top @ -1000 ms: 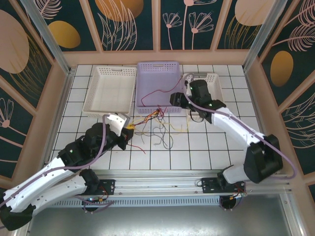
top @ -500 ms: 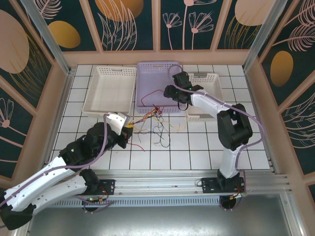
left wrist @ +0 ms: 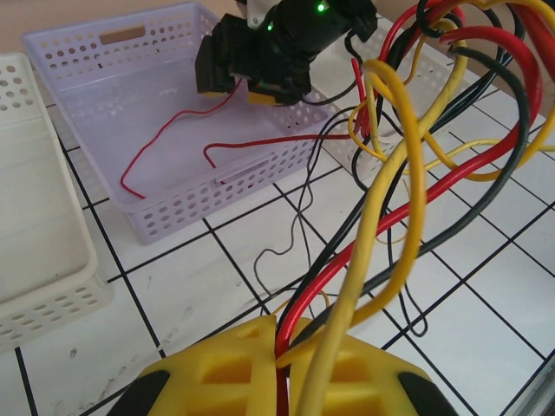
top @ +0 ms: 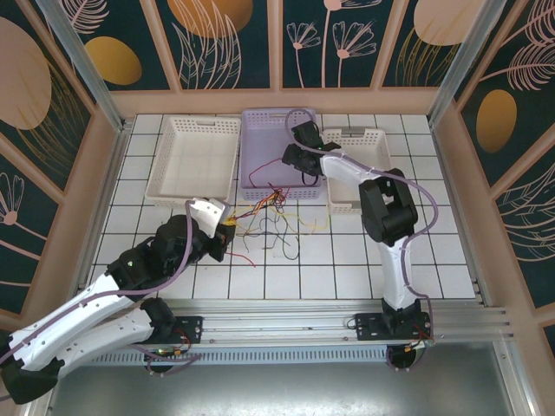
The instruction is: Untangle the cables
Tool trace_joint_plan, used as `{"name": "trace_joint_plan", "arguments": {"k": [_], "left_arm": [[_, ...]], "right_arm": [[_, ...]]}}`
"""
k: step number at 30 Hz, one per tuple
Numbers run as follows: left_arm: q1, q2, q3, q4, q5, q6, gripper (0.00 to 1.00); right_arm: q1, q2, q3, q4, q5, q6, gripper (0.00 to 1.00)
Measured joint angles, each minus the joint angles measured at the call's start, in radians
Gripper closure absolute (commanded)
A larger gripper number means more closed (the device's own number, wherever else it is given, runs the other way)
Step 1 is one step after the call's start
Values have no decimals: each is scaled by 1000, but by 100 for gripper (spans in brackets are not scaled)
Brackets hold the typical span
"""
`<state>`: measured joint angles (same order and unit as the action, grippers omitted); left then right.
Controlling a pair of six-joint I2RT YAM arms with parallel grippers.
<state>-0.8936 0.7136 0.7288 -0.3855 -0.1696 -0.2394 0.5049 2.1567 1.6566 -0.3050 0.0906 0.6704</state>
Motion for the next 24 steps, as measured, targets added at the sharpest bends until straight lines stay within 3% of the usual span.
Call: {"name": "trace_joint_plan", "arguments": {"k": [3,9,15,24], "left_arm": [[0,0,0,0,0,0,100],[0,5,0,0,0,0,100],[0,6,0,0,0,0,100],[0,6,0,0,1,0,100]], "right_arm": [[0,29,20,-13,7,16,41],[0,86,108,-26,30,32,61],[1,92,142,-36,55,22,98],[50,88,146,-36,130,-39,100]]}}
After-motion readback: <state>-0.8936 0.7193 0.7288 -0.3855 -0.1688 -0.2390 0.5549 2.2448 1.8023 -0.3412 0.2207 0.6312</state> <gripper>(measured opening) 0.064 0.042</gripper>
